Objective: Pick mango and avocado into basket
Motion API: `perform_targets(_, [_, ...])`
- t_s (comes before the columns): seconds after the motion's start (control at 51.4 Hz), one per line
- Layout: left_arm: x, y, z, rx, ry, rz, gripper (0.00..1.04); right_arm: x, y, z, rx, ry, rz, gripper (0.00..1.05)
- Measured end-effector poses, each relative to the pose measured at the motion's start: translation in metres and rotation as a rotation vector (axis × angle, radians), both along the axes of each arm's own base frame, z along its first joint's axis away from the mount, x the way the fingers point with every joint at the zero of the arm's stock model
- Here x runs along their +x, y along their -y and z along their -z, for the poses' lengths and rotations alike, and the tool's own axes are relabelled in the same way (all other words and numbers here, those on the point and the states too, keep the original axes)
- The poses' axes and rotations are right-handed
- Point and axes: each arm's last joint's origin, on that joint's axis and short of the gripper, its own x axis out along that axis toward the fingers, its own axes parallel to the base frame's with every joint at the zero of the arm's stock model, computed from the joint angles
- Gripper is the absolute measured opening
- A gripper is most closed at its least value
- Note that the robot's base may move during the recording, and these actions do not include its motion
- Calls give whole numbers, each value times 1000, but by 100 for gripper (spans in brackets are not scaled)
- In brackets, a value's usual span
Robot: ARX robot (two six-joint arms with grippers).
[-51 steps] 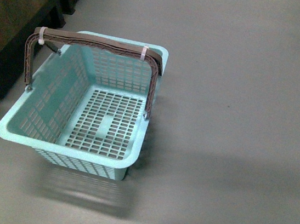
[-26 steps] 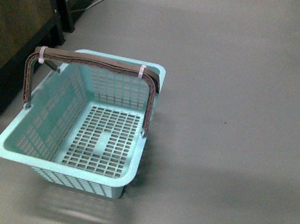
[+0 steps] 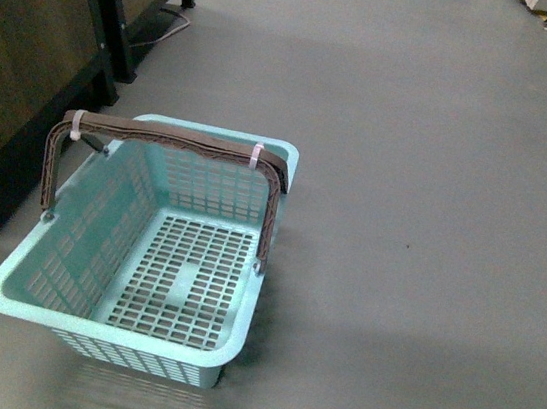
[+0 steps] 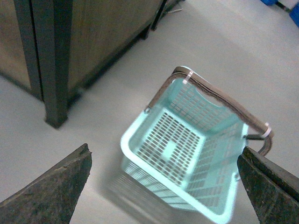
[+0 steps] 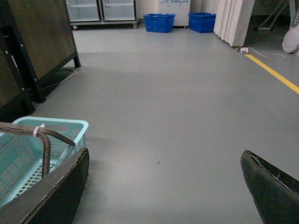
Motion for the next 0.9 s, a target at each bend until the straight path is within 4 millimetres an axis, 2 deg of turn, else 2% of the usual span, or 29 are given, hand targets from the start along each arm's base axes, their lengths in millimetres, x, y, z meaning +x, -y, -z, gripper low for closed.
perform_targets(0.078, [24, 4, 4, -219, -10, -67, 96, 0, 0, 0, 0, 0, 0, 96])
perform_targets(0.273, [78, 16, 25, -550, -8, -142, 96, 0, 0, 0, 0, 0, 0, 96])
perform_targets(0.312, [99, 19, 33, -640, 4, -166, 96, 0, 0, 0, 0, -1, 0, 96])
perform_targets(0.409, [133, 24, 47, -749, 28, -197, 96, 0, 0, 0, 0, 0, 0, 96])
perform_targets(0.565, [189, 35, 75, -866, 35, -218, 96, 0, 0, 0, 0, 0, 0, 96])
perform_targets(0.623, [207, 39, 84, -891, 28, -218, 96, 0, 0, 0, 0, -1, 0, 96])
perform_targets(0.642, [207, 40, 84, -891, 28, -217, 96, 0, 0, 0, 0, 0, 0, 96])
perform_targets(0.681, [225, 45, 92, -913, 19, -222, 96, 0, 0, 0, 0, -1, 0, 96])
perform_targets(0.896, [277, 75, 112, -956, 15, -164, 96, 0, 0, 0, 0, 0, 0, 96])
